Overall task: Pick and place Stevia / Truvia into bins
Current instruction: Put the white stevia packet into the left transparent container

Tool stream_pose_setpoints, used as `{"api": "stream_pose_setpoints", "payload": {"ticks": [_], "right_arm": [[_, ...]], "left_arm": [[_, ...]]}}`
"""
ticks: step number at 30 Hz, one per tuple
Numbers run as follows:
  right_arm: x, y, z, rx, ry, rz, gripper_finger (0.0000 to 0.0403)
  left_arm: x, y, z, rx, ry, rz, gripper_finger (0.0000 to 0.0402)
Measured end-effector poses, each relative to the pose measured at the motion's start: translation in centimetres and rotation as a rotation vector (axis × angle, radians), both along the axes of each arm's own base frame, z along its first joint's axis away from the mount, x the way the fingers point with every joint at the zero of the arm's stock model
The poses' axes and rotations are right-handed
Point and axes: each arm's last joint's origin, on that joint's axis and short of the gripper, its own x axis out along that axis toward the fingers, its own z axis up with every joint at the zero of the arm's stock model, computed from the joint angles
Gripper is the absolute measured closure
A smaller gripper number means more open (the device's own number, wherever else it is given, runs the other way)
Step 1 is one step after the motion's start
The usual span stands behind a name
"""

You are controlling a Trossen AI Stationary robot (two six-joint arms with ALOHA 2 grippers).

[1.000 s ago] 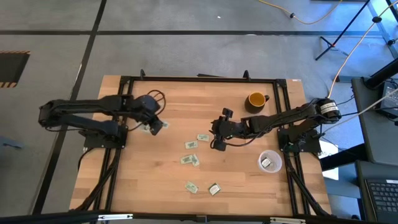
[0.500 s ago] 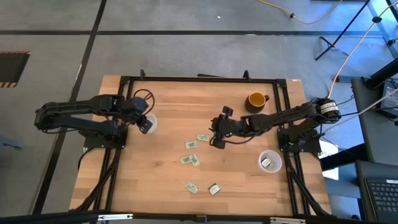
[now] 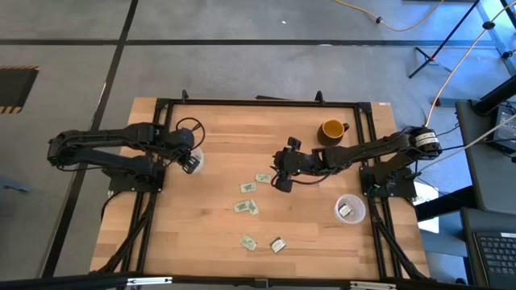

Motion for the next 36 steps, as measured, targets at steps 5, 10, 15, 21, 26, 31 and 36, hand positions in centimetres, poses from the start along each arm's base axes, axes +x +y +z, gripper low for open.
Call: {"api": "stream_pose_setpoints", "payload": {"ticks": [5, 10, 15, 21, 26, 31, 36], "right_arm": [[0.1, 0.0, -0.3, 0.002, 0.008, 0.004, 0.0223], [0.6, 0.1, -1.6, -0.003, 0.049, 0.004, 0.0223], [1.1, 0.1, -3.2, -0.008, 0.098, 0.005, 0.0223], [1.7, 0.2, -4.8, -0.029, 0.146, 0.023, 0.0223], [2.0, 0.2, -5.8, 0.027, 0.166, 0.067, 0.0223], [2.5, 0.2, -6.8, 0.054, 0.172, 0.099, 0.0223], [2.8, 0.2, -8.2, 0.060, 0.211, 0.094, 0.0223]], "left_arm": [[0.8, 0.1, -0.6, -0.025, 0.040, -0.015, 0.0399], [1.4, 0.1, -1.1, -0.047, 0.066, -0.021, 0.0399], [2.0, 0.2, -1.6, -0.057, 0.105, -0.016, 0.0396], [2.5, 0.4, -2.3, -0.044, 0.154, -0.018, 0.0381], [2.7, 0.4, -2.5, -0.042, 0.169, -0.031, 0.0360], [2.6, 0.4, -1.7, -0.035, 0.133, -0.031, 0.0347], [2.4, 0.4, -0.3, -0.002, 0.072, -0.025, 0.0347]]}}
